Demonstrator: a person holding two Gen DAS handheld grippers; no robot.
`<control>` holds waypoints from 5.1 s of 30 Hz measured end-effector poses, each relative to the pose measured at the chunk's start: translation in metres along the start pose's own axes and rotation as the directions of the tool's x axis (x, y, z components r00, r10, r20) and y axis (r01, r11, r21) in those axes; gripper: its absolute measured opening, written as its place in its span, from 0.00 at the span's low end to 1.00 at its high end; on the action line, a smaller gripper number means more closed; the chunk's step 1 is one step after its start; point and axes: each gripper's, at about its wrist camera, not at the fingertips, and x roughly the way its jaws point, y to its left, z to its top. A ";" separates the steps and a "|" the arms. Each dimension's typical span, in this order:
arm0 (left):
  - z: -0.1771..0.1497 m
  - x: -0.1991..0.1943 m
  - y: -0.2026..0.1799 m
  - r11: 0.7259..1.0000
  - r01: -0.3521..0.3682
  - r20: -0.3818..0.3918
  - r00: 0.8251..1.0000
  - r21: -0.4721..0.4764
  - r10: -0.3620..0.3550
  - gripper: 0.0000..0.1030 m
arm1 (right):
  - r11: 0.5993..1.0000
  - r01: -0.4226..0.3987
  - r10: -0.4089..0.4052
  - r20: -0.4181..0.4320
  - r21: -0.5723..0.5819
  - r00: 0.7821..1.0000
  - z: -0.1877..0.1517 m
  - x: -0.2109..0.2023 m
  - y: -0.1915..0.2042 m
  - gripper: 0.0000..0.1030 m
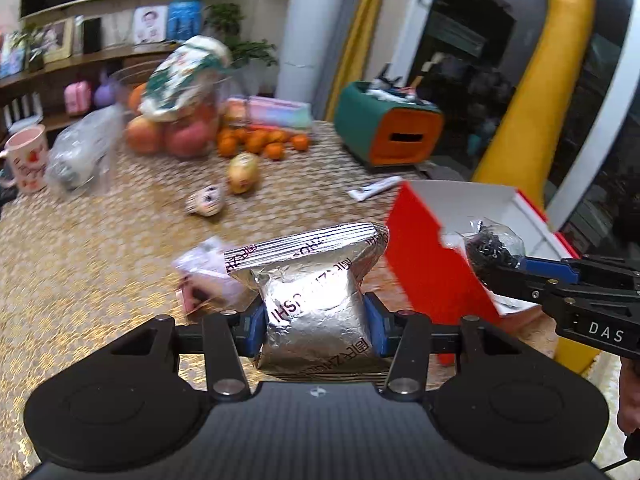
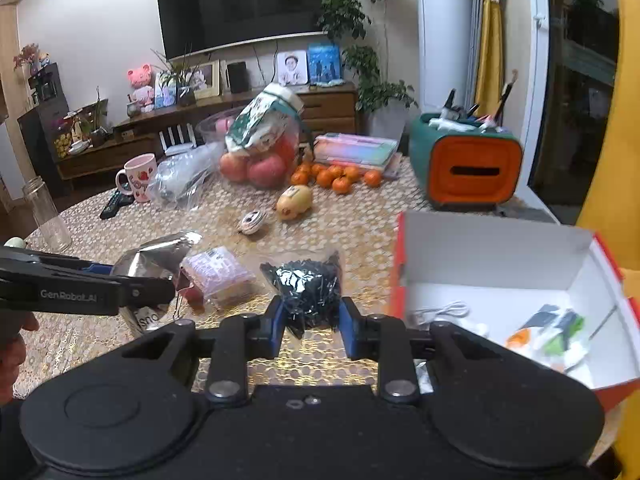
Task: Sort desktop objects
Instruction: 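Carry the foil bag and dark packet with both tools over the shoebox, then open both tools to release the foil bag and dark packet inside the box, then move both tools back over the table toward the pink clip and printed bag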
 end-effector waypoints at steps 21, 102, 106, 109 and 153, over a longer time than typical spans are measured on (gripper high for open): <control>0.022 0.034 -0.128 0.965 0.148 -0.074 0.988 0.218 -0.135 0.47 | 0.991 0.122 -0.122 0.003 0.054 0.993 -0.018 -0.045 -0.094 0.27; 0.053 0.147 -0.172 0.957 0.217 -0.239 0.956 0.192 -0.168 0.62 | 0.990 0.111 -0.100 -0.127 0.086 0.987 -0.024 -0.012 -0.172 0.62; 0.051 0.124 -0.160 0.960 0.209 -0.206 0.964 0.187 -0.170 0.62 | 0.991 0.105 -0.095 -0.109 0.086 0.990 -0.018 -0.020 -0.161 0.63; 0.049 0.105 -0.150 0.961 0.208 -0.183 0.968 0.185 -0.174 0.62 | 0.992 0.101 -0.094 -0.096 0.075 0.991 -0.015 -0.025 -0.150 0.66; -0.034 0.011 0.054 0.999 0.020 -0.016 1.000 -0.033 -0.020 0.98 | 0.999 -0.043 0.042 -0.113 -0.005 0.993 0.015 0.050 0.022 0.81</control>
